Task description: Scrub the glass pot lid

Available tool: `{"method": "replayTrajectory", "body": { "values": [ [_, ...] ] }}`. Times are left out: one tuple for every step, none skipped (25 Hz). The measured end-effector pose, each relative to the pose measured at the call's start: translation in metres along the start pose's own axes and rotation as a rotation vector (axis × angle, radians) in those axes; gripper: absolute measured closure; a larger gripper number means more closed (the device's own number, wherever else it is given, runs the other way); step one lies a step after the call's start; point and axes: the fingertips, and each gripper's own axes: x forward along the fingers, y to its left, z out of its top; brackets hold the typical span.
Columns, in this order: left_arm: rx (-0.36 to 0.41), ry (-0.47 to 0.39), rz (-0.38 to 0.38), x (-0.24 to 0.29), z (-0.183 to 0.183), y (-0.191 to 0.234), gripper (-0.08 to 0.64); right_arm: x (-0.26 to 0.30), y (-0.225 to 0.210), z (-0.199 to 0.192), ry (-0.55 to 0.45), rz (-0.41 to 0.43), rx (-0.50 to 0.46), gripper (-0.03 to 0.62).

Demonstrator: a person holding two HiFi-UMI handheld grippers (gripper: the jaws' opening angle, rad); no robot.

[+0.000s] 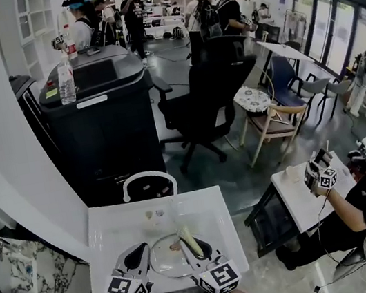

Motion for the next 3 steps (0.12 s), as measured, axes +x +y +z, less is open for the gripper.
{"method": "replayTrajectory", "body": {
  "values": [
    [0.0,0.0,0.0,-0.0002,0.0008,-0.0008,0.558,-0.0007,-0.0002,0.0004,0.001,-0.001,0.001,0.526],
    [0.0,0.001,0.0,-0.0003,0.0014,-0.0017,0.558,-0.0015,-0.0004,0.0008,0.002,-0.001,0.001,0.526],
    [0.0,0.001,0.0,-0.0005,0.0019,-0.0025,0.558,-0.0023,-0.0005,0.0012,0.003,-0.002,0.002,0.526]
  ]
}}
